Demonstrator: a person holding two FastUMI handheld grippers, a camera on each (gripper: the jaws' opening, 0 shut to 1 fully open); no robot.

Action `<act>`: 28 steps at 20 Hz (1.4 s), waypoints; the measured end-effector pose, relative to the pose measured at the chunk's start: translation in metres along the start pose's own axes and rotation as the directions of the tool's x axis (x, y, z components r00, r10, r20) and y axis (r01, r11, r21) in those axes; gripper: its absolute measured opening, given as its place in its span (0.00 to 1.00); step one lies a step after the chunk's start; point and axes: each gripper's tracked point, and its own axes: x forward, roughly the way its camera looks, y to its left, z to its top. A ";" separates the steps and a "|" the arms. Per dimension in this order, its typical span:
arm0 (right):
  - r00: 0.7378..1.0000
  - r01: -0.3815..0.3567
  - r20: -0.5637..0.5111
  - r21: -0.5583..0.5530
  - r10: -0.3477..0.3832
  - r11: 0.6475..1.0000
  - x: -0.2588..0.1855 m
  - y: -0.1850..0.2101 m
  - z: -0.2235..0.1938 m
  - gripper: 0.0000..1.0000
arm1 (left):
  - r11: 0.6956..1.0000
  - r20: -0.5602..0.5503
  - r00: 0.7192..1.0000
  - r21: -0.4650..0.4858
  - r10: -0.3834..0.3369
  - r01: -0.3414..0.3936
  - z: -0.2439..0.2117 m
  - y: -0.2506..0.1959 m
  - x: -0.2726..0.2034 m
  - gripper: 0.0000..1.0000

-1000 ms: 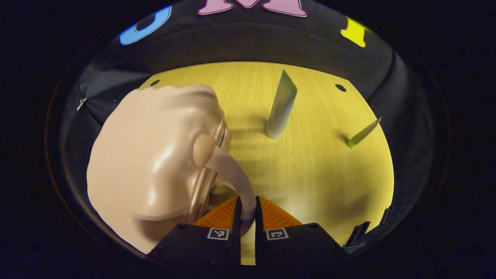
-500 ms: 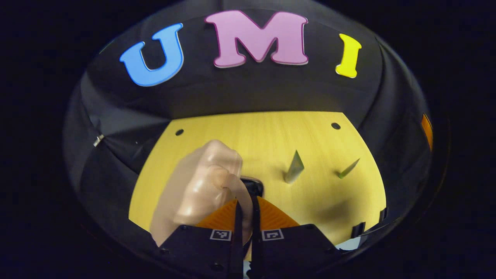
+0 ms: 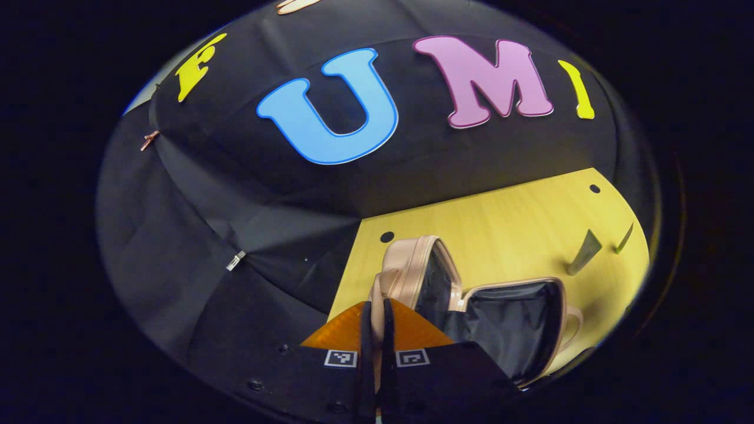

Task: First open the suitcase, pack the skin care products into it, and then close the suitcase.

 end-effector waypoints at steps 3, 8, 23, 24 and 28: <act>0.999 0.003 -0.039 -0.035 -0.004 0.999 0.010 0.028 -0.010 0.96 | 0.996 -0.107 0.994 0.089 0.016 -0.006 -0.038 0.042 0.059 0.09; 0.982 0.063 -0.175 -0.043 -0.070 0.997 0.013 0.054 -0.045 0.96 | 0.996 -0.236 0.968 0.000 -0.088 0.090 -0.113 0.065 0.161 0.09; 0.936 0.181 -0.310 0.025 -0.165 0.983 0.019 0.070 -0.081 0.96 | 0.985 -0.027 0.985 -0.018 -0.172 0.171 -0.132 0.055 0.205 0.94; 0.939 0.184 -0.296 0.001 -0.175 0.983 0.017 0.065 -0.077 0.96 | 0.983 0.050 0.982 -0.019 -0.181 0.182 -0.109 0.051 0.192 0.96; 0.951 0.200 -0.227 -0.060 -0.208 0.978 0.015 0.042 -0.061 0.96 | 0.958 0.363 0.890 0.025 -0.276 0.286 -0.014 0.004 0.102 0.98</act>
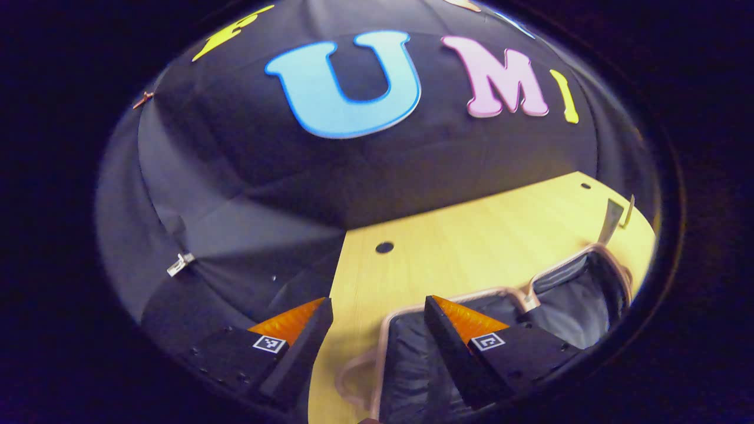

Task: First open the suitcase, pack the skin care products into it, and then close the suitcase.

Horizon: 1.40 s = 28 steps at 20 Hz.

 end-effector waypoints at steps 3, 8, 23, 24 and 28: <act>0.999 0.034 0.017 0.009 -0.034 0.999 0.002 -0.017 0.003 0.96 | 0.986 0.167 0.973 -0.022 -0.156 0.162 0.082 -0.094 -0.032 0.98; 1.000 -0.009 0.018 0.004 0.009 1.000 0.010 -0.032 -0.012 0.96 | 0.877 0.241 0.858 -0.048 -0.454 0.477 0.133 -0.261 -0.058 0.98; 0.977 -0.202 -0.064 -0.011 0.201 0.979 0.026 -0.076 -0.079 0.96 | 0.877 -0.256 0.838 -0.121 -0.481 0.466 0.010 -0.479 0.071 0.99; 0.977 -0.198 -0.076 0.001 0.197 0.980 0.028 -0.084 -0.087 0.96 | 0.883 -0.285 0.836 -0.118 -0.468 0.454 0.001 -0.485 0.084 0.98; 0.964 -0.192 -0.182 0.036 0.195 0.981 0.039 -0.105 -0.142 0.96 | 0.884 -0.359 0.810 -0.134 -0.465 0.448 -0.019 -0.511 0.113 0.97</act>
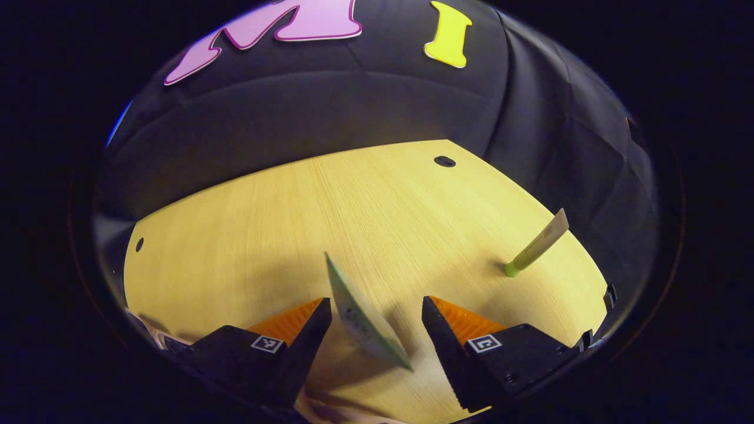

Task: First open the suitcase, pack the skin care products into it, and then close the suitcase.

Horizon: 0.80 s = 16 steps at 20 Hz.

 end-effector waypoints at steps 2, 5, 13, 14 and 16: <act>0.999 0.003 -0.044 0.025 -0.002 1.000 0.009 -0.010 -0.028 0.96 | 1.000 0.001 1.000 -0.003 0.017 -0.017 0.003 0.002 0.003 0.68; 0.991 0.012 -0.135 0.069 -0.002 0.998 0.034 -0.020 -0.080 0.96 | 0.998 0.019 0.998 -0.028 -0.056 0.056 0.009 -0.016 -0.016 0.36; 0.912 0.066 -0.410 0.217 0.030 0.974 0.103 -0.022 -0.201 0.99 | 0.998 0.099 0.995 -0.066 -0.014 0.021 0.026 0.003 -0.126 0.35; 0.899 0.072 -0.437 0.219 0.032 0.973 0.106 -0.021 -0.210 0.99 | 0.997 0.093 0.995 -0.079 0.020 -0.012 0.021 0.016 -0.138 0.34; 0.903 0.107 -0.430 0.190 -0.015 0.976 0.105 -0.025 -0.206 0.29 | 0.993 0.050 0.997 -0.106 0.065 -0.060 -0.003 0.040 -0.163 0.38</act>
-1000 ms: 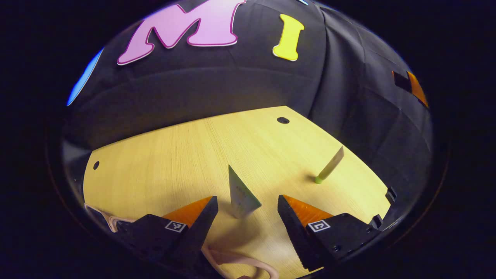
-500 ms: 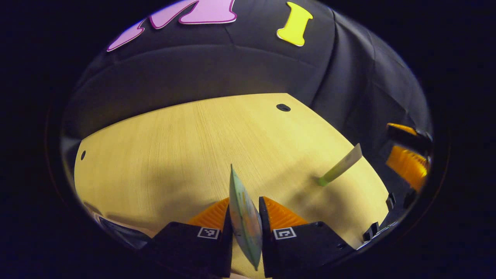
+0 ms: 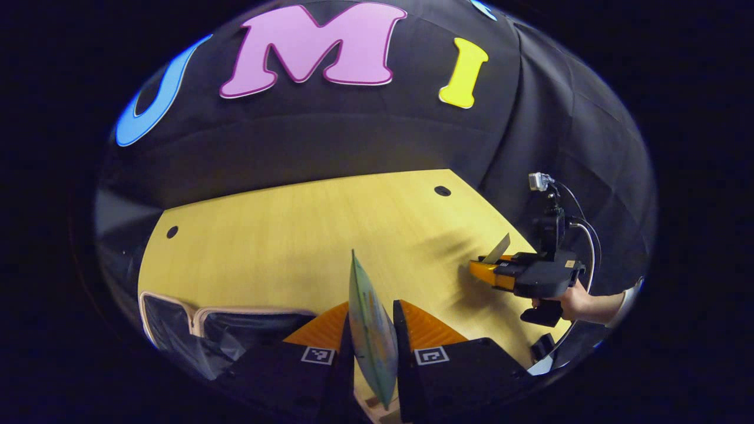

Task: First open the suitcase, pack the skin care products into it, and then close the suitcase.

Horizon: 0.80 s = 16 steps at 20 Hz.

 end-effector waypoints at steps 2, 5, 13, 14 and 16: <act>0.999 -0.045 0.004 0.000 0.045 0.999 -0.015 0.021 0.003 0.31 | 0.998 -0.038 0.998 -0.022 0.051 -0.052 -0.021 0.033 -0.022 0.34; 0.992 -0.115 0.056 -0.012 0.115 0.993 -0.046 0.059 0.023 0.29 | 0.991 -0.111 0.988 -0.076 0.103 -0.112 -0.057 0.076 -0.053 0.38; 0.908 -0.420 0.006 0.002 0.420 0.908 -0.150 0.255 0.007 0.29 | 0.943 -0.505 0.862 -0.266 0.040 -0.200 -0.189 0.132 -0.074 0.35; 0.895 -0.445 -0.013 0.007 0.445 0.895 -0.155 0.278 0.000 0.29 | 0.933 -0.538 0.843 -0.293 0.020 -0.210 -0.204 0.138 -0.072 0.37; 0.879 -0.471 -0.079 0.010 0.470 0.882 -0.160 0.314 -0.021 0.29 | 0.926 -0.596 0.803 -0.306 -0.003 -0.223 -0.230 0.146 -0.070 0.37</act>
